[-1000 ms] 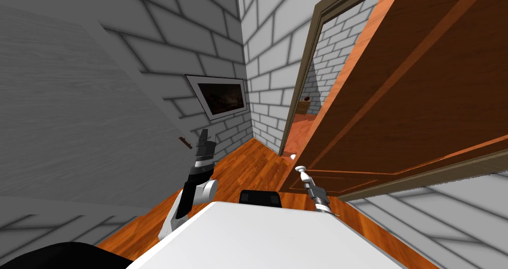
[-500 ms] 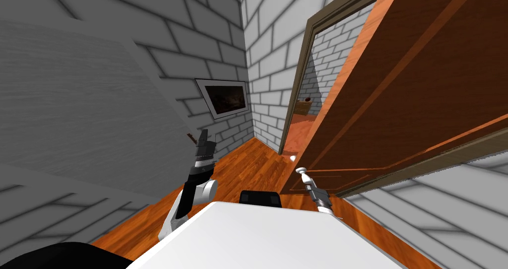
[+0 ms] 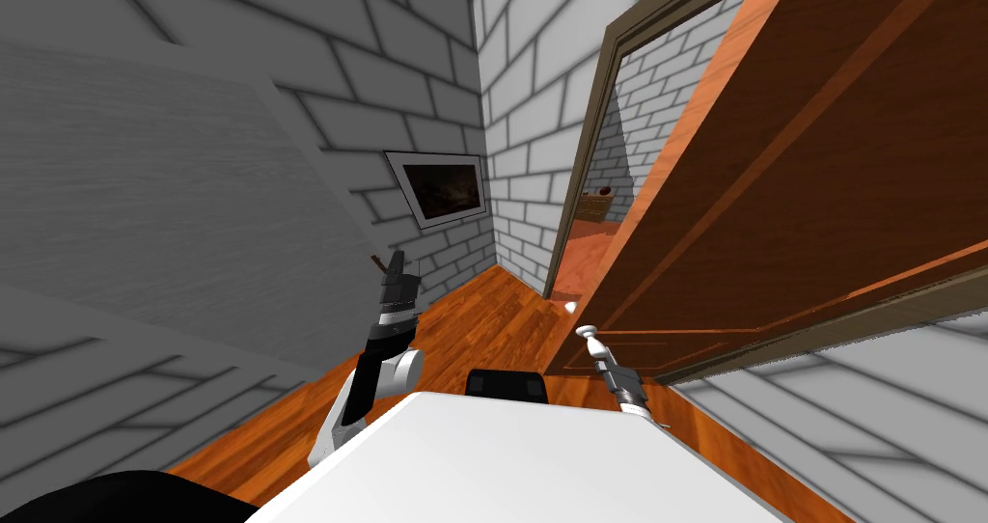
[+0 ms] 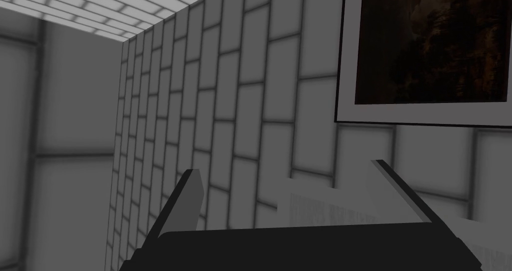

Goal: Pull the door open

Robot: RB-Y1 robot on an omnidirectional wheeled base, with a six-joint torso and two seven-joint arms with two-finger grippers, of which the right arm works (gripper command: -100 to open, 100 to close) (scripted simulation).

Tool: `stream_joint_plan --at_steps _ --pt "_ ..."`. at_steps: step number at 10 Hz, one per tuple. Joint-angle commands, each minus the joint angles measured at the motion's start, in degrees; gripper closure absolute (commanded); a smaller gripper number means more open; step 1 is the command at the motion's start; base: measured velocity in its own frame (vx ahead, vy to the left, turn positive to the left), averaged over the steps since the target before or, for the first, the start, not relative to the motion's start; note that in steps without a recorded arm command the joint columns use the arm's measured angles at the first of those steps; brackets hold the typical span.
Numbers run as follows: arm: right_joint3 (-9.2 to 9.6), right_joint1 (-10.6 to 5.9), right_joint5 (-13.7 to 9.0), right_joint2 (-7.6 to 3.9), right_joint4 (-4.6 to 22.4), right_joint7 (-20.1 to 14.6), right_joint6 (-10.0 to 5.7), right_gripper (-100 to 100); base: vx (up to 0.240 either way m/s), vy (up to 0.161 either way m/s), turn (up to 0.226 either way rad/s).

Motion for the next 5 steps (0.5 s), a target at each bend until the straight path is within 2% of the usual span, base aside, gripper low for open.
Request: stream_joint_plan --at_steps 1,2,5 --pt "1.87 -0.95 1.1 1.15 0.9 -0.5 -1.37 -100 -0.035 -0.013 0.004" --pt "1.87 -0.95 1.1 1.15 0.9 -0.5 -1.37 -100 -0.005 -0.001 -0.032" --pt "2.53 -0.81 1.4 0.68 1.0 -1.1 -1.86 -100 -0.046 -0.017 0.043"
